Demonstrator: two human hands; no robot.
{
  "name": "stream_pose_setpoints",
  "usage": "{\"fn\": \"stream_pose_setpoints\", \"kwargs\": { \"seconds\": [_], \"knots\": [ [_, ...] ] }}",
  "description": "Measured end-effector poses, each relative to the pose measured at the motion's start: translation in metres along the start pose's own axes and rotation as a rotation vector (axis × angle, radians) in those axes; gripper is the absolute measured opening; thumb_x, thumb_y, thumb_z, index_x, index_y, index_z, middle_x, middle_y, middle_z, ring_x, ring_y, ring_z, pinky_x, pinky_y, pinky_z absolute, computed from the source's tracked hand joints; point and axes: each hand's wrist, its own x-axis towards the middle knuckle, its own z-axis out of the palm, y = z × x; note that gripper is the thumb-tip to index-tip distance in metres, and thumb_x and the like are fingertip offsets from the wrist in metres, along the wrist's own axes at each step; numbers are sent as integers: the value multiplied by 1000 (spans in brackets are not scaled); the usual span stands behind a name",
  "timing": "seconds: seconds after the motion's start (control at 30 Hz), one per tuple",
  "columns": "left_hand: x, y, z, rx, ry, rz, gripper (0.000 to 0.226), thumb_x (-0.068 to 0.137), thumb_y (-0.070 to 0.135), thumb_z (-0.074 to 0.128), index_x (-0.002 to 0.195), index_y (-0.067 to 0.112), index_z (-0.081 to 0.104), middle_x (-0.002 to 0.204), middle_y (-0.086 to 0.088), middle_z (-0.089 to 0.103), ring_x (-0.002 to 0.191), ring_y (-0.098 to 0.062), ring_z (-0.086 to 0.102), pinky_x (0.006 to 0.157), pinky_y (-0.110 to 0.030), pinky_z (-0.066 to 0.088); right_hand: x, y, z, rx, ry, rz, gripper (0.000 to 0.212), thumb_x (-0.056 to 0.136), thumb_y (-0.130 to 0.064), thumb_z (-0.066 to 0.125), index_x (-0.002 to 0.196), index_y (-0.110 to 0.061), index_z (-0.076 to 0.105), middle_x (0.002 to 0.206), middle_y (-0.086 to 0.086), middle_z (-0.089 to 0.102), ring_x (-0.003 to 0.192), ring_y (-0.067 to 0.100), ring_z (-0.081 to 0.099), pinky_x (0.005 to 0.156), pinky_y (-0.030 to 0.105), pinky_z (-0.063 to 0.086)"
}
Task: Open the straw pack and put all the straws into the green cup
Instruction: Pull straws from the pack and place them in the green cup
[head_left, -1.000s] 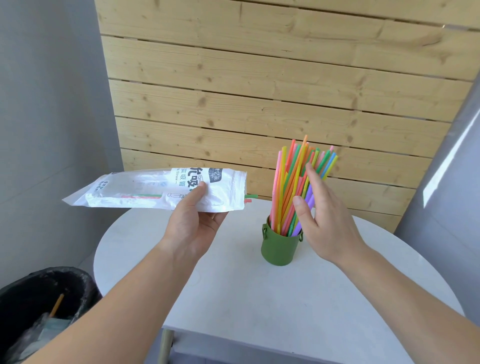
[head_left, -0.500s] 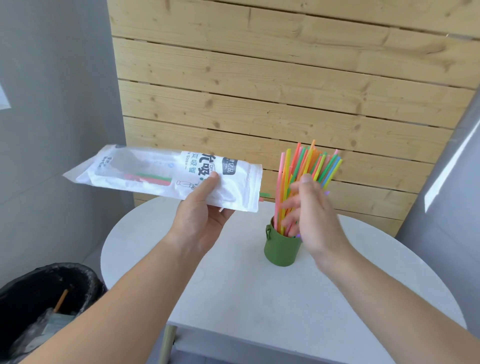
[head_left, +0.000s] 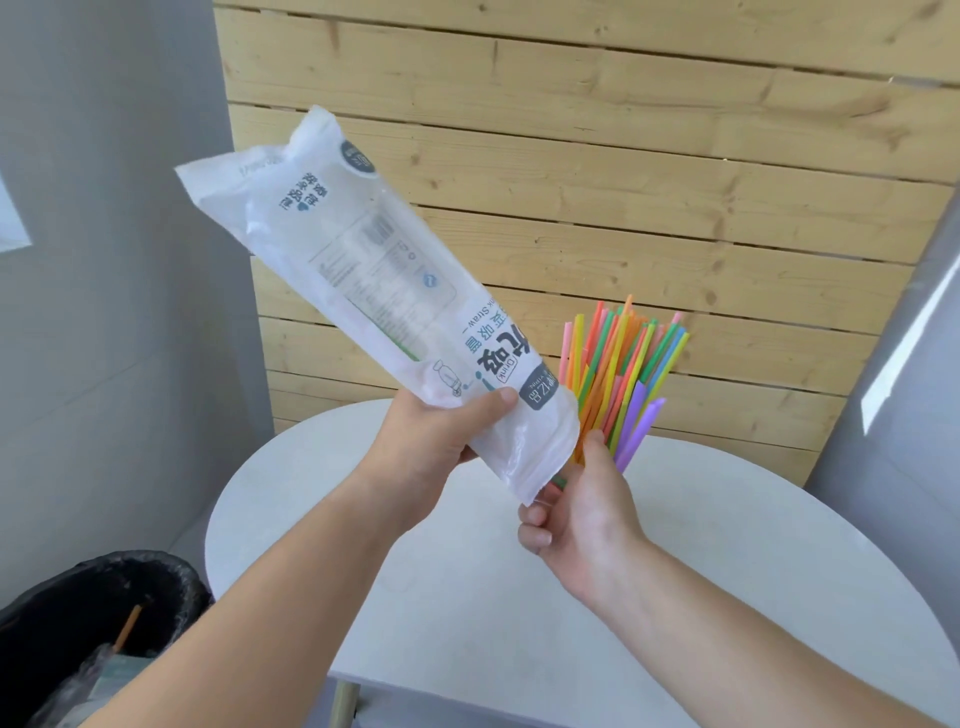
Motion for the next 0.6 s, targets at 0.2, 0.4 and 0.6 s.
{"fn": "stream_pose_setpoints", "kwargs": {
  "seconds": [0.2, 0.4, 0.6],
  "knots": [
    [3, 2, -9, -61, -22, 14, 34, 88, 6, 73, 121, 7, 70, 117, -13, 77, 106, -29, 74, 89, -45, 59, 6, -1, -8, 100, -55, 44, 38, 100, -41, 46, 100, -7, 61, 60, 5, 53, 43, 15, 41, 37, 23, 35],
    [4, 6, -12, -96, -74, 23, 43, 86, -5, 71, 129, -2, 65, 124, -20, 73, 115, -36, 71, 92, -43, 59, -2, 0, -6, 75, -168, 69, 16, 92, -15, 57, 102, -5, 66, 65, 9, 59, 51, 15, 48, 42, 22, 45],
    [5, 6, -19, -247, -33, 24, 48, 83, -1, 72, 130, 1, 65, 128, -18, 73, 115, -32, 72, 89, -41, 60, -2, -6, -10, 148, -145, 26, 13, 94, -15, 60, 92, -2, 62, 71, 16, 68, 51, 17, 56, 46, 24, 53]
  ]
}}
